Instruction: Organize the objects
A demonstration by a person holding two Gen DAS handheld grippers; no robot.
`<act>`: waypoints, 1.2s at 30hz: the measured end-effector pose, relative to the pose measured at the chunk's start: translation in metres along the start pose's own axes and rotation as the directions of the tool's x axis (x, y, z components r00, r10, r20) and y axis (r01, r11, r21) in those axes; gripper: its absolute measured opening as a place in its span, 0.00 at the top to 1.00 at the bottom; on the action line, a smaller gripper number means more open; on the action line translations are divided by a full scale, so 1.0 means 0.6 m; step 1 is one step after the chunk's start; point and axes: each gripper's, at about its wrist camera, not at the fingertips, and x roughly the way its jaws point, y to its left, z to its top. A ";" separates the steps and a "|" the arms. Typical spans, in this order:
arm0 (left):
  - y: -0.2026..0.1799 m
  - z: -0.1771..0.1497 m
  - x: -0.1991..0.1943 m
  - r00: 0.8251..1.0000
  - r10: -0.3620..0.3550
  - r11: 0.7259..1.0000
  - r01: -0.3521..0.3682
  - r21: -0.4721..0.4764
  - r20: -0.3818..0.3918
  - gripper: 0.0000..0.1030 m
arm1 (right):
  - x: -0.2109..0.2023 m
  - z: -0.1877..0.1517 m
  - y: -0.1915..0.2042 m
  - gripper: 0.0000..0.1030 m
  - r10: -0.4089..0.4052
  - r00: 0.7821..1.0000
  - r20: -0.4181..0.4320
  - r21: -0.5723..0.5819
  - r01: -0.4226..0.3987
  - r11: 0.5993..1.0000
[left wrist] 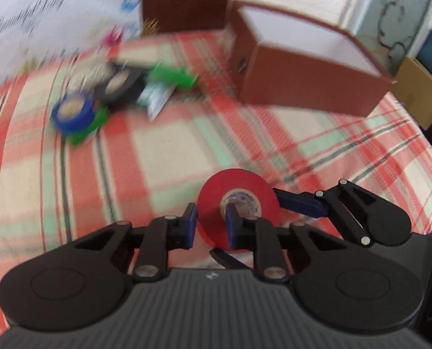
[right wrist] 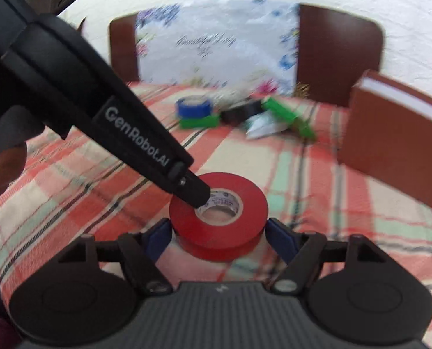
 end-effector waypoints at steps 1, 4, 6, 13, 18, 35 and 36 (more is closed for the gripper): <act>-0.016 0.024 -0.007 0.999 -0.012 1.000 0.012 0.029 0.031 0.80 | -0.009 0.009 -0.016 0.29 -0.028 0.999 0.032 0.013 0.028 1.000; -0.072 0.100 -0.027 0.990 -0.079 0.993 0.068 0.099 0.113 0.80 | -0.033 0.045 -0.071 0.29 -0.151 0.981 0.121 0.031 0.149 0.988; -0.111 0.143 -0.035 0.979 -0.117 0.983 0.091 0.158 0.164 0.80 | -0.043 0.071 -0.117 0.30 -0.224 0.962 0.158 0.077 0.214 0.974; -0.162 0.258 0.014 0.965 -0.145 0.973 0.099 0.210 0.217 0.85 | -0.017 0.157 -0.261 0.30 -0.303 0.933 0.193 0.194 0.267 0.944; -0.129 0.277 0.081 0.976 -0.136 0.988 0.122 0.094 0.170 0.86 | 0.053 0.172 -0.299 0.56 -0.281 0.951 0.131 0.190 0.254 0.948; -0.020 0.138 0.036 0.978 -0.024 1.000 0.022 0.014 0.208 0.85 | -0.026 0.055 -0.225 0.44 -0.334 0.906 0.258 0.385 0.221 0.896; -0.013 0.125 0.037 0.980 -0.002 1.000 -0.001 0.013 0.198 0.85 | -0.027 0.046 -0.215 0.44 -0.322 0.912 0.254 0.392 0.207 0.896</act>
